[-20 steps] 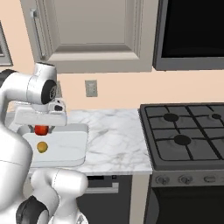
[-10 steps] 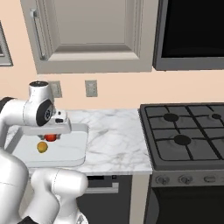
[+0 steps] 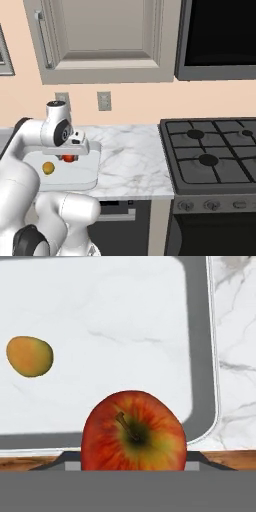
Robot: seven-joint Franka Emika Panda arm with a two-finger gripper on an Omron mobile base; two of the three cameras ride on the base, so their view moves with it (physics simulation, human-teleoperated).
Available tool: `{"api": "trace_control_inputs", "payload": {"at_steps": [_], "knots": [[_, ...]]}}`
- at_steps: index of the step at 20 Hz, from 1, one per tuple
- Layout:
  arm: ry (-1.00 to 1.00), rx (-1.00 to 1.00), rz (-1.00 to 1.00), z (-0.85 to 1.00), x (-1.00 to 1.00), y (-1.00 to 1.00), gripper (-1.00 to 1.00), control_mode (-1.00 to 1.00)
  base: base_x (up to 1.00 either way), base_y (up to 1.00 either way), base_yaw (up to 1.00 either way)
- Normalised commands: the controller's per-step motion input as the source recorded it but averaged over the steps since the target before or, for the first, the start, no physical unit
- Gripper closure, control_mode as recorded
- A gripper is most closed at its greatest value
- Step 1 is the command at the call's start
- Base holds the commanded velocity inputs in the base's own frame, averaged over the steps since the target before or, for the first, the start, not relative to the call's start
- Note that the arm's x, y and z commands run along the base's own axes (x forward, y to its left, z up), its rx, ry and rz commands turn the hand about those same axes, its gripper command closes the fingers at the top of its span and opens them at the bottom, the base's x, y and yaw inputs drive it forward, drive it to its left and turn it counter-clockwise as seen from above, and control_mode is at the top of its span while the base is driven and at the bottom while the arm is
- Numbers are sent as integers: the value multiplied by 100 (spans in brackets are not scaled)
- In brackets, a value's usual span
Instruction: Pick up both apples from the fridge and place them inside the tupperware on the counter.
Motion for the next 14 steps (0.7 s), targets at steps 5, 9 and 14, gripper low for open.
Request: {"api": "trace_control_inputs", "payload": {"at_steps": [5,9,14], "knots": [[0,0,0,-41,37,9,100,-100,0,0,0],[0,0,0,-45,24,11,100,-100,0,0,0],[0,0,0,-49,20,12,100,-100,0,0,0]]}}
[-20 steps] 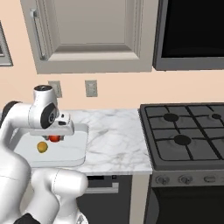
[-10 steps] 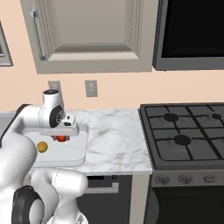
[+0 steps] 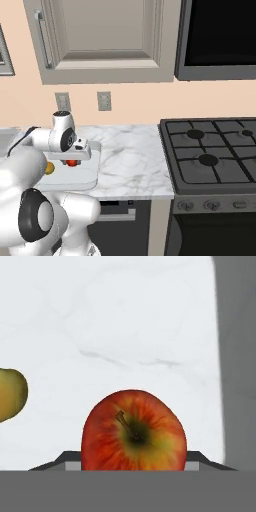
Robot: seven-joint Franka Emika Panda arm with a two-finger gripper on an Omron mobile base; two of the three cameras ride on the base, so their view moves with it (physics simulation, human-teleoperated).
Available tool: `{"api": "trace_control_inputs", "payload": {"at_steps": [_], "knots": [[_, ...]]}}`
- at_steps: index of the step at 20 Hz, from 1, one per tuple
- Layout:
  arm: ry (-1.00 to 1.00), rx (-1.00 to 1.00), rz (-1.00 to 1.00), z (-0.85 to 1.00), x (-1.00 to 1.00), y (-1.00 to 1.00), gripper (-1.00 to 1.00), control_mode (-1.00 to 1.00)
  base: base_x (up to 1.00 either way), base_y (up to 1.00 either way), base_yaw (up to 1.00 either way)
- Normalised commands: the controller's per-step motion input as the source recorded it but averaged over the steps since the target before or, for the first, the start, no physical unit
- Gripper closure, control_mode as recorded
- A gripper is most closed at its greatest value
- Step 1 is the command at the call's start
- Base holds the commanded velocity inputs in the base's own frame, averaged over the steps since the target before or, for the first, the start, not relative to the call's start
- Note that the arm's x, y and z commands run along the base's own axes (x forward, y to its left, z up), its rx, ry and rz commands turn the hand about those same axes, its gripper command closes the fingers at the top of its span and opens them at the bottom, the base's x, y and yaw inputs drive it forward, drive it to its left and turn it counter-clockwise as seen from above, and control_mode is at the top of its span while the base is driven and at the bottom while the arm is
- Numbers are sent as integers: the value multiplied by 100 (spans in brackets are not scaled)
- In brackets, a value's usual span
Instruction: Pick up both apples from the fridge and place them inside the tupperware on the counter.
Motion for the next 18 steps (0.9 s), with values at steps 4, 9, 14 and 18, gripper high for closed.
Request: {"api": "trace_control_inputs", "payload": {"at_steps": [4,9,14,18], "knots": [[0,0,0,-48,20,10,100,-100,0,0,0],[0,0,0,-45,15,12,100,-100,0,0,0],[0,0,0,-43,8,13,-100,-100,0,0,0],[0,0,-2,-32,0,4,-100,-100,0,0,0]]}}
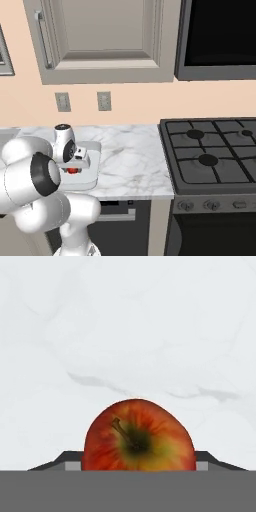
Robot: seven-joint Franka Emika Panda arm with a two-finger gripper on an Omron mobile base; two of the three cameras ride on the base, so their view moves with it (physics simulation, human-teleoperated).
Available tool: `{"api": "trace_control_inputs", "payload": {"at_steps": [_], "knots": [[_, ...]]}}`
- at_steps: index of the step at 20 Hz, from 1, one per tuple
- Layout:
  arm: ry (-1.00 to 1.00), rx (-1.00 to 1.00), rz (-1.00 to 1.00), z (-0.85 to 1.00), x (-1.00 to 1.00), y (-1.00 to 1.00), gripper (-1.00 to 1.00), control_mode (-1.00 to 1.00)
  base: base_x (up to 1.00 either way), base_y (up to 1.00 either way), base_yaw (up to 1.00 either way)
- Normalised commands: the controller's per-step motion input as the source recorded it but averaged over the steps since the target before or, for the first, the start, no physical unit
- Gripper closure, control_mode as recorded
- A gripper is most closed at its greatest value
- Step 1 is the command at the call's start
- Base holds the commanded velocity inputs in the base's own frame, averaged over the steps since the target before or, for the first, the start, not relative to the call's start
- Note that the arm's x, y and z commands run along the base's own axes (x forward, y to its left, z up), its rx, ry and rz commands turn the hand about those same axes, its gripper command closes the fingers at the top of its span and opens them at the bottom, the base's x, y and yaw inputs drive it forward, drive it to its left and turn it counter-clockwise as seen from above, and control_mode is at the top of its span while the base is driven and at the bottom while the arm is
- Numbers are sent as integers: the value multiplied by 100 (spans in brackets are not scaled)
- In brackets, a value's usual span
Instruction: Pick up both apples from the fridge and place them inside the tupperware on the counter.
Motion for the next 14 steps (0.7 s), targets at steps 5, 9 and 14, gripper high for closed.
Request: {"api": "trace_control_inputs", "payload": {"at_steps": [5,9,14], "knots": [[-11,-1,-9,-14,-3,0,-100,-100,0,0,0],[-22,-2,-13,3,-21,0,-100,-100,0,0,0],[-22,-4,-16,30,-39,0,-100,-100,0,0,0]]}}
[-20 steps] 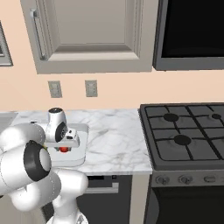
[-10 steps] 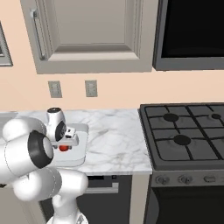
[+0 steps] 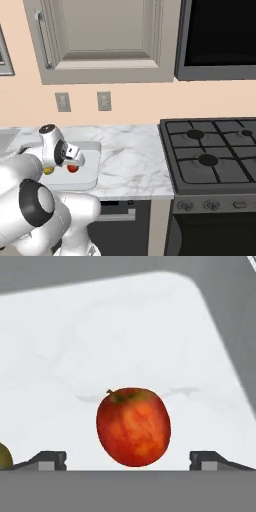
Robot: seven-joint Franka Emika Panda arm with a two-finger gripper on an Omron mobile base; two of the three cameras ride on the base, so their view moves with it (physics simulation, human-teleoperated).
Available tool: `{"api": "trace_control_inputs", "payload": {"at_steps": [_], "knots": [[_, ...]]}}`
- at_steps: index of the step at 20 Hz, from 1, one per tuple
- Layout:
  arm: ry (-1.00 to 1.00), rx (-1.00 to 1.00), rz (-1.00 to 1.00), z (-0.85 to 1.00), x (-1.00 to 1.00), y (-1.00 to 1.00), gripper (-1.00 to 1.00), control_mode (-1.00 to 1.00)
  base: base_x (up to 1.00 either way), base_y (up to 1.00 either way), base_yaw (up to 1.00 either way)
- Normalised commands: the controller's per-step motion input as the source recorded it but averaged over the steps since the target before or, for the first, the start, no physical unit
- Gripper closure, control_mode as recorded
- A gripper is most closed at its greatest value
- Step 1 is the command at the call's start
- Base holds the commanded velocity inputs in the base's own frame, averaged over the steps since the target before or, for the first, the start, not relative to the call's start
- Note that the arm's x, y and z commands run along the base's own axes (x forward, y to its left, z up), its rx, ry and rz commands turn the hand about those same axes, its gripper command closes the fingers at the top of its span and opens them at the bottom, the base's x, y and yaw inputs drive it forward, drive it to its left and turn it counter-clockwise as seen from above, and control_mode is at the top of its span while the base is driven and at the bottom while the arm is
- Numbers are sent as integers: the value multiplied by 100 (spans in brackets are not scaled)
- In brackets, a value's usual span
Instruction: Pick up both apples from the fridge and place them inside the tupperware on the counter.
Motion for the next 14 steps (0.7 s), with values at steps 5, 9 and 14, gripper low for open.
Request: {"api": "trace_control_inputs", "payload": {"at_steps": [5,9,14], "knots": [[-18,-6,-17,44,-46,0,-100,-100,0,0,0],[-11,-1,-15,60,-45,0,-100,-100,0,0,0],[-7,0,-11,68,-41,-2,-100,-100,0,0,0]]}}
